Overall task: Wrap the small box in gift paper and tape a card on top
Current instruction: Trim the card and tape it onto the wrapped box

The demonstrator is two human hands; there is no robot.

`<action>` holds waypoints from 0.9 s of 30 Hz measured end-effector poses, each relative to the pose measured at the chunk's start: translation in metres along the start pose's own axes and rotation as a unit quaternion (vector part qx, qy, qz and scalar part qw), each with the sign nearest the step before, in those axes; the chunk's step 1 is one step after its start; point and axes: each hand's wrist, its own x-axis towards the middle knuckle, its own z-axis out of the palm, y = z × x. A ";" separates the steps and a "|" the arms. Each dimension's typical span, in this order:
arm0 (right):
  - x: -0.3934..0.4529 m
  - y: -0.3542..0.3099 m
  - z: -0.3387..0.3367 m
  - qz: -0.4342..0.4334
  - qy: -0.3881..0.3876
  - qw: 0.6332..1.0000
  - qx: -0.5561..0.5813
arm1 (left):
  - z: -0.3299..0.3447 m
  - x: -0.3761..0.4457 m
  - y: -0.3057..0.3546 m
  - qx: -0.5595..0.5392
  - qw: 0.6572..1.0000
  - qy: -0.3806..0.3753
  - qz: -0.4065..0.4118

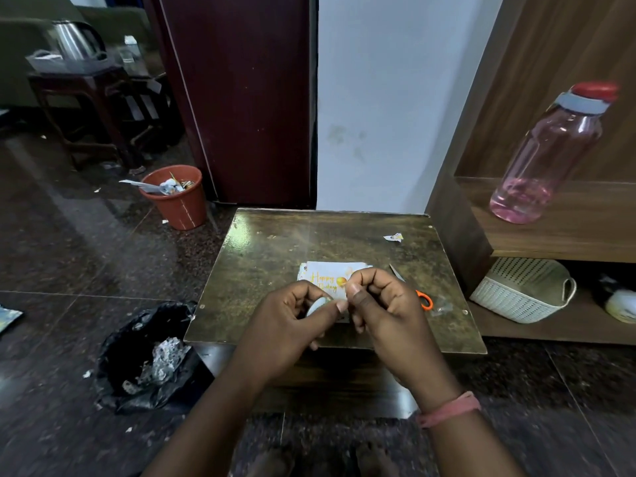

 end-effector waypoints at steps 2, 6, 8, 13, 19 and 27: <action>0.001 0.001 0.000 -0.002 0.000 1.000 0.006 | -0.002 0.003 -0.001 -0.002 1.000 0.001 -0.022; 0.002 0.000 0.005 -0.004 0.005 1.000 0.031 | 0.001 0.004 0.003 -0.086 0.995 -0.020 -0.040; 0.003 -0.001 0.006 -0.008 0.022 0.998 0.053 | 0.002 0.004 0.008 -0.118 0.992 -0.027 -0.033; 0.006 -0.003 0.007 -0.004 0.021 0.997 0.079 | -0.003 0.007 0.006 -0.100 0.994 -0.014 -0.050; 0.009 -0.006 -0.002 0.047 -0.013 0.992 0.120 | -0.008 0.004 0.008 -0.234 0.965 -0.078 -0.092; 0.012 -0.011 -0.016 0.067 -0.032 0.979 0.188 | -0.024 0.001 0.011 -0.245 0.952 -0.123 -0.135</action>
